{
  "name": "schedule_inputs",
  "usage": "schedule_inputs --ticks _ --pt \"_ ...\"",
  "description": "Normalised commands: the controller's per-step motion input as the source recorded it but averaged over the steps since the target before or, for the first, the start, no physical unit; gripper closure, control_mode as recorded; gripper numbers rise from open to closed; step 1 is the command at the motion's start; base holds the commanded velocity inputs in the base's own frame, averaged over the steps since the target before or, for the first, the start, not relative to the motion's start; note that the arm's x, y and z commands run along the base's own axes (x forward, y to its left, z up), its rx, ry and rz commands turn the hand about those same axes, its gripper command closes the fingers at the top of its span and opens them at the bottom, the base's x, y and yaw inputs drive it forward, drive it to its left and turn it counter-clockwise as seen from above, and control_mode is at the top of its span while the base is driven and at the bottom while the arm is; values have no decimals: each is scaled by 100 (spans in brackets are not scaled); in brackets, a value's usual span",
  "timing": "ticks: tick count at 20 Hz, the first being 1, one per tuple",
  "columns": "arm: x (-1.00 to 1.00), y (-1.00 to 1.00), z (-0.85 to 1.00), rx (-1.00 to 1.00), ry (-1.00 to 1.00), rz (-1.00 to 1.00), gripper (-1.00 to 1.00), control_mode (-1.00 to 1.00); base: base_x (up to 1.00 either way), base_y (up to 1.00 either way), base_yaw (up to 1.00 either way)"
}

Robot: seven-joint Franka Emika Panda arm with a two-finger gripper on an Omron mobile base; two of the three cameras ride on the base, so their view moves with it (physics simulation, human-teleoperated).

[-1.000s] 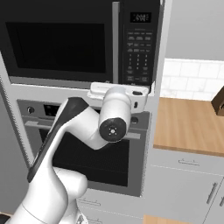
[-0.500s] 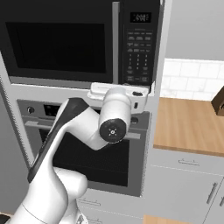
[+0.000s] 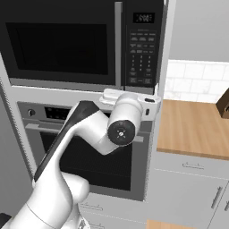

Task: Open the microwave, place the bowl with waffle inside the microwave, then close the microwave door and turn it on.

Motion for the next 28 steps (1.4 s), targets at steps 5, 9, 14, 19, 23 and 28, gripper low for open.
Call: schedule_inputs --ticks 5,9,14,19,23,28 --pt "9 9 -2 0 0 0 100 -100 0 0 0" --pt "13 28 -7 0 1 0 100 -100 0 0 0" --pt "16 -8 0 0 0 0 100 -100 0 0 0" --pt "19 -7 0 0 0 0 100 -100 0 0 0" --pt "16 0 -2 0 0 0 100 -100 0 0 0" --pt "22 0 0 0 0 0 100 -100 0 0 0"
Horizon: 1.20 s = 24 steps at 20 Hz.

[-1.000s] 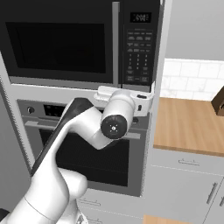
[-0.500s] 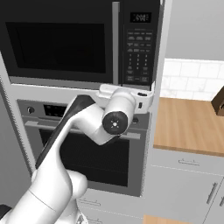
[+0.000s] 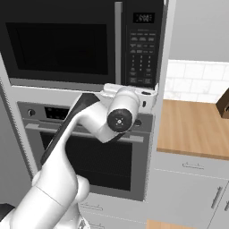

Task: Open the microwave, place the bowl with waffle inside the microwave, then close the microwave door and turn it on.

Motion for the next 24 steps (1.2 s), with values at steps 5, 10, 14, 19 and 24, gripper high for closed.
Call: schedule_inputs --ticks 5,10,14,19,24 --pt "28 0 -2 0 4 0 100 -100 0 0 0" --pt "29 0 -2 0 3 0 100 -100 0 0 0" --pt "23 0 0 0 0 0 100 -100 0 0 0" --pt "16 0 0 0 0 0 100 -100 0 0 0" --pt "19 0 0 0 0 0 100 -100 0 0 0"
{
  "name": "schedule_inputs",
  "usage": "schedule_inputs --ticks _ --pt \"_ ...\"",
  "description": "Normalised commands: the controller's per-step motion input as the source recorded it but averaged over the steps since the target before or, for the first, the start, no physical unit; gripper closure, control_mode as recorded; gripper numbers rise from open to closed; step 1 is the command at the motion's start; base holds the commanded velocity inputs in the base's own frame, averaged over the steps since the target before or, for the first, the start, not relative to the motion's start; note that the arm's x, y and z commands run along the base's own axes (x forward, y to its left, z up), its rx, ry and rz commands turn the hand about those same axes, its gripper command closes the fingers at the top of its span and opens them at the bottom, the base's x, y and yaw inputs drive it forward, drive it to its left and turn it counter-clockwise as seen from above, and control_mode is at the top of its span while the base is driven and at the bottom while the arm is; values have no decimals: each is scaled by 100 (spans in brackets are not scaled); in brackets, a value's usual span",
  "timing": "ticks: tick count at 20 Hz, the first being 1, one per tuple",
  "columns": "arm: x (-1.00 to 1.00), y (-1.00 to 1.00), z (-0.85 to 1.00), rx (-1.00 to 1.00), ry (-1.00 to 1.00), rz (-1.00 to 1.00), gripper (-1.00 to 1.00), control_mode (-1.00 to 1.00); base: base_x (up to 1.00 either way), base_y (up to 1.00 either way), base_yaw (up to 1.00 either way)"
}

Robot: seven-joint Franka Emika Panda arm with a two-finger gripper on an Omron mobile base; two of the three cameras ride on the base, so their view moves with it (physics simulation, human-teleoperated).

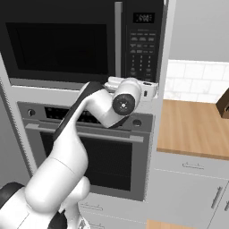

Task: Open the microwave, place the bowl with waffle inside the microwave, then close the microwave door and turn it on.

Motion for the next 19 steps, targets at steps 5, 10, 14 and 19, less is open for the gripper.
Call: schedule_inputs --ticks 5,10,14,19 --pt "27 0 -2 0 0 0 100 -100 0 0 0" --pt "38 0 -10 0 0 0 100 -100 0 0 0" --pt "34 2 -12 0 0 0 100 -100 0 0 0" --pt "23 3 -10 0 0 0 100 -100 0 0 0"
